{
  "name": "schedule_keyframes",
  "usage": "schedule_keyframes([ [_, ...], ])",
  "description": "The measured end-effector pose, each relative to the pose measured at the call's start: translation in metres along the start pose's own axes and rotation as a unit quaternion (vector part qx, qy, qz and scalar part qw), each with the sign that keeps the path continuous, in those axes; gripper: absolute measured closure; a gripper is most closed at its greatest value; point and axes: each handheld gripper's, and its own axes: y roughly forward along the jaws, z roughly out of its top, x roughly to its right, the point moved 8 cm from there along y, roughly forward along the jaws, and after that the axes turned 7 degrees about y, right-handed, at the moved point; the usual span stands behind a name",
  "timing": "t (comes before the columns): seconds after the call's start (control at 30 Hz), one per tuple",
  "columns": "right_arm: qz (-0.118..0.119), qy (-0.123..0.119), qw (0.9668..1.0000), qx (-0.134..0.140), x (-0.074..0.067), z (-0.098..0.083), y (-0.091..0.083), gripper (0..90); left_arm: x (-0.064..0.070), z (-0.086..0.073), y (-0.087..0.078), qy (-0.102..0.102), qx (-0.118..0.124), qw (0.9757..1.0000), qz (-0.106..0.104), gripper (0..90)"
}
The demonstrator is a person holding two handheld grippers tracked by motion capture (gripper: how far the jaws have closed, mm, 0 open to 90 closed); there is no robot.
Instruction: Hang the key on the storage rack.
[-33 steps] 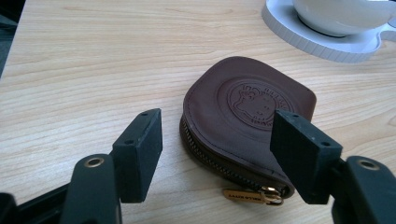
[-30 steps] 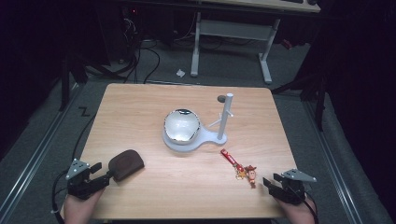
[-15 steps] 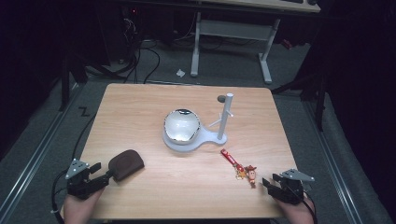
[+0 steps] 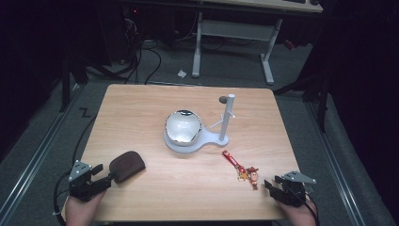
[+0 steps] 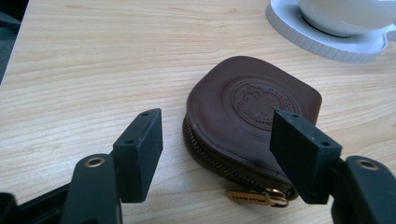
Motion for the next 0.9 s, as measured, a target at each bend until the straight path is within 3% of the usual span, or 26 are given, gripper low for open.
schedule_keyframes([
  [0.23,-0.013,-0.006,0.9996,-0.023,-0.002,0.002,0.001,49.6,0.0,0.001,-0.001,0.006,0.006,1.0,-0.001,34.6],
  [0.43,-0.017,-0.007,0.9978,-0.064,-0.003,0.006,0.0,49.5,-0.002,0.001,-0.001,0.004,0.013,0.9999,0.007,32.5],
  [0.67,-0.017,-0.02,0.9922,-0.122,-0.005,0.01,0.0,49.4,-0.001,0.002,-0.001,0.005,0.015,0.9998,0.008,30.8],
  [0.9,-0.018,-0.031,0.983,-0.18,-0.008,0.015,0.002,49.6,0.0,0.002,-0.001,0.004,0.015,0.9999,0.0,30.7],
])
